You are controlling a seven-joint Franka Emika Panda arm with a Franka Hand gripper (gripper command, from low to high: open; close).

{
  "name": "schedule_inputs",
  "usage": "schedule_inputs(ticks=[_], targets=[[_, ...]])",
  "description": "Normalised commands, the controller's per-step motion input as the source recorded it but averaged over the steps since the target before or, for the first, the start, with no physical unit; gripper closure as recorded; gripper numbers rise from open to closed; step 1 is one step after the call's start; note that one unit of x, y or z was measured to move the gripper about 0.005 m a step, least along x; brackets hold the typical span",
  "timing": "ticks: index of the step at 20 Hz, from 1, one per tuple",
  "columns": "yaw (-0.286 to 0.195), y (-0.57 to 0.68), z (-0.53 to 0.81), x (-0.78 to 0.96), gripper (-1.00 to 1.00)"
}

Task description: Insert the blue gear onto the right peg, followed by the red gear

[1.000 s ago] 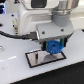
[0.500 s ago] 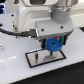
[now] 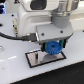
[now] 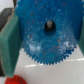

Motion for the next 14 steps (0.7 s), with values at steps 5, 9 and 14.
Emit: schedule_inputs(ticks=[5, 9, 14], targets=[[0.0, -0.01, -0.1, 0.22, 1.0], [0.0, 0.06, -0.18, 0.21, 1.0], [0.0, 0.02, -0.17, 0.15, 1.0]])
